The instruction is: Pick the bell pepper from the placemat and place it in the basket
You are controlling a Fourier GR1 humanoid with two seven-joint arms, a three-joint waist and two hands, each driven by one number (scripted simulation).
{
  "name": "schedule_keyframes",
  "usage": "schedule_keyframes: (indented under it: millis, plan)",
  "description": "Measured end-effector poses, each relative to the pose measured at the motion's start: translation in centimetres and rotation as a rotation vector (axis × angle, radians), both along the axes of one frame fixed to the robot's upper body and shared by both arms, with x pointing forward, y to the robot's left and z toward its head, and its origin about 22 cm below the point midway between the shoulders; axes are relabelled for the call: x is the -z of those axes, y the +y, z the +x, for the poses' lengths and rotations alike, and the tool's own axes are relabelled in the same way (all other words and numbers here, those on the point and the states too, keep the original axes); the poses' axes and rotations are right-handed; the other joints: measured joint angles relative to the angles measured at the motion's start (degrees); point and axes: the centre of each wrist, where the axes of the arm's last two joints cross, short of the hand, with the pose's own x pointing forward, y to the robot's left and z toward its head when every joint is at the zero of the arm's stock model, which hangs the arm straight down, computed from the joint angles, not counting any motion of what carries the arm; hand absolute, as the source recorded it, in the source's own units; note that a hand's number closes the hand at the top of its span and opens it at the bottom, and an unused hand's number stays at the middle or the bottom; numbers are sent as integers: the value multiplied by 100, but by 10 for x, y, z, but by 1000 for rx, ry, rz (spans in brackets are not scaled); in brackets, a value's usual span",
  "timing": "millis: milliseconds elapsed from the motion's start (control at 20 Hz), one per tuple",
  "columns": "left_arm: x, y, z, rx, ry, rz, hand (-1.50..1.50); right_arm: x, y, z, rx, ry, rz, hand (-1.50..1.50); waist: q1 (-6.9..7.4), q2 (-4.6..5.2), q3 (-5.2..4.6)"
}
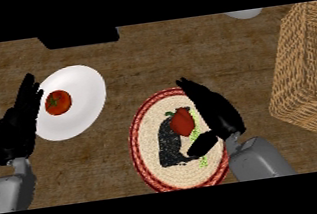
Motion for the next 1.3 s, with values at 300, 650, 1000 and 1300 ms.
schedule_keyframes:
  millis: [300, 650, 1000, 1300]
  plan:
    - [1, 1, 1, 5, 4, 0, 0, 17, 2, 6, 17, 9, -52, -150, 3, 2, 0]
    - [10, 1, 3, 0, -1, 6, 0, 34, 7, 14, 20, 14, -73, -150, 5, 5, 0]
    - [6, 3, 3, 7, 3, 2, 0, 41, 14, 19, 12, 30, -98, -150, 11, 0, 0]
    - [7, 2, 6, 11, -5, 1, 0, 54, 13, 26, 3, 36, -100, -150, 10, -46, -24]
